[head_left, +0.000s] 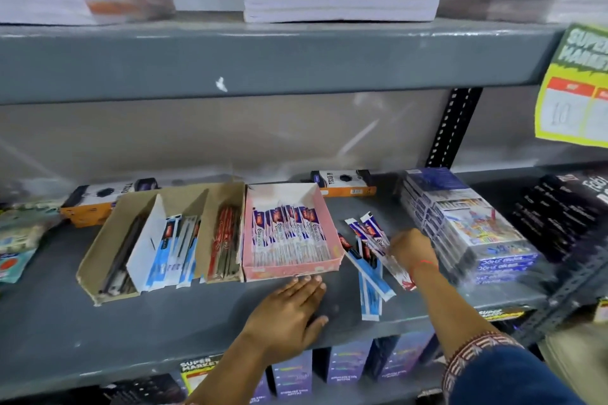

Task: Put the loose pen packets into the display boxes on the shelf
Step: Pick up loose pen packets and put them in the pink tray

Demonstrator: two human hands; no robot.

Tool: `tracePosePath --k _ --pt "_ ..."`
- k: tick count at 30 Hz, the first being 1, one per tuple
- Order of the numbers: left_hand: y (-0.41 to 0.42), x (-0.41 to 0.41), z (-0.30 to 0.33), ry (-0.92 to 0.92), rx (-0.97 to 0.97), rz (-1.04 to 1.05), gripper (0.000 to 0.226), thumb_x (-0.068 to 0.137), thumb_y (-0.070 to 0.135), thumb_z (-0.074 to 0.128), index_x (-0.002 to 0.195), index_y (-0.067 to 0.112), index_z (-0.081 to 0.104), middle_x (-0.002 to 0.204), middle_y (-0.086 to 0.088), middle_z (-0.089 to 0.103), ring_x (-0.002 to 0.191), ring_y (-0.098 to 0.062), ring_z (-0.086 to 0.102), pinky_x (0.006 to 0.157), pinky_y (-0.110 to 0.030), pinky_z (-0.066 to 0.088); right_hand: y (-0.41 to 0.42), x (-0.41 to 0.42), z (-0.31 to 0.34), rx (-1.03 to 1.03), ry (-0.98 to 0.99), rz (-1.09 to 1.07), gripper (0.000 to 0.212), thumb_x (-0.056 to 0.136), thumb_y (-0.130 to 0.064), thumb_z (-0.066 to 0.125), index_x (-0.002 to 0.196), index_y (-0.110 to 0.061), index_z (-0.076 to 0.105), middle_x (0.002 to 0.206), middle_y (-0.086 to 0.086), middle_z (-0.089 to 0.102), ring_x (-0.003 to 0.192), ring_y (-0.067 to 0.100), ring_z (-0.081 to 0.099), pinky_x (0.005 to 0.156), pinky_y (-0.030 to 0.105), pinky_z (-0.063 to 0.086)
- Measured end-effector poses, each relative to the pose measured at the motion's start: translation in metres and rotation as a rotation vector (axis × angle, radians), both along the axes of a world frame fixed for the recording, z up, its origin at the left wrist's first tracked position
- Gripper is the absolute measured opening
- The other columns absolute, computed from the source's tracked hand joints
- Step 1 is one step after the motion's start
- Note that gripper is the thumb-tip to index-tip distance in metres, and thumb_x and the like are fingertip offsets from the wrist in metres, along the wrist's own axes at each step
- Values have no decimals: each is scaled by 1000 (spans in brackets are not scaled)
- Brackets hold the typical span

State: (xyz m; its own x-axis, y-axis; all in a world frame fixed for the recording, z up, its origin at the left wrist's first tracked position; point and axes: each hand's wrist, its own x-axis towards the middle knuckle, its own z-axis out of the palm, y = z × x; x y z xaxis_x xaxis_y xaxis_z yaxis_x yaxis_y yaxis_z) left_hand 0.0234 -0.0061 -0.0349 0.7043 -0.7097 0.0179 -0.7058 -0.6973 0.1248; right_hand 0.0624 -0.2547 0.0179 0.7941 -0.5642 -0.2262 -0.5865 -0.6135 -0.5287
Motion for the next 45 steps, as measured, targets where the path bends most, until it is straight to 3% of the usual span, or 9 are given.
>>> tracePosePath --k 4,9,16,22,26,29,33,39,45 --pt "0 0 -1 -29 -38 0 66 98 47 7 118 18 64 121 3 63 110 -11 57 96 -26 35 -4 -5 18 343 -209 -104 14 85 -5 62 92 -4 73 102 21 69 99 30 64 89 33 50" --pt "1 0 -2 -57 -60 19 68 98 46 6 114 19 66 117 4 65 106 -9 60 93 -25 37 12 -21 38 1017 -490 -122 21 85 5 58 71 -10 65 59 3 62 55 11 44 48 14 41" --pt "3 0 -2 -39 -43 17 68 97 47 6 113 19 67 118 4 64 107 -9 59 93 -22 36 43 -28 45 1234 -527 -16 20 86 6 55 75 -7 63 46 -5 66 43 2 54 38 9 45" --pt "3 2 1 -127 -107 -17 74 87 52 4 143 14 33 149 1 25 135 -14 26 107 -22 5 58 -4 52 1202 -485 5 18 86 1 59 74 -10 66 50 -6 66 45 2 49 38 8 42" --pt "4 2 1 -31 -215 -14 53 90 44 28 114 15 66 120 -1 64 106 -12 60 89 -21 43 82 28 60 1004 -391 58 15 84 1 61 73 -8 64 62 4 56 50 9 41 43 16 35" --pt "2 5 -4 -82 -242 -45 47 81 43 40 105 16 71 111 0 68 97 -11 64 79 -21 49 99 54 51 618 -261 122 23 82 -2 63 62 -11 57 63 10 56 48 15 48 42 19 40" --pt "1 6 -10 -197 -265 -35 48 81 45 40 105 17 71 110 1 68 97 -11 64 78 -21 49 121 66 36 101 -105 228 22 86 -6 52 104 2 62 112 22 67 104 37 64 86 37 52" --pt "-2 7 -13 -231 -260 -39 48 80 44 41 107 16 70 112 1 68 99 -12 63 80 -22 49 134 60 37 -142 -27 310 35 90 1 39 122 -3 52 116 19 64 107 36 63 86 39 52" --pt "0 5 -11 -233 -293 -47 47 78 44 42 104 17 71 109 1 69 95 -11 65 77 -20 49 112 53 55 -127 -142 257 25 93 -15 42 98 -1 62 102 23 65 93 36 63 85 37 52"
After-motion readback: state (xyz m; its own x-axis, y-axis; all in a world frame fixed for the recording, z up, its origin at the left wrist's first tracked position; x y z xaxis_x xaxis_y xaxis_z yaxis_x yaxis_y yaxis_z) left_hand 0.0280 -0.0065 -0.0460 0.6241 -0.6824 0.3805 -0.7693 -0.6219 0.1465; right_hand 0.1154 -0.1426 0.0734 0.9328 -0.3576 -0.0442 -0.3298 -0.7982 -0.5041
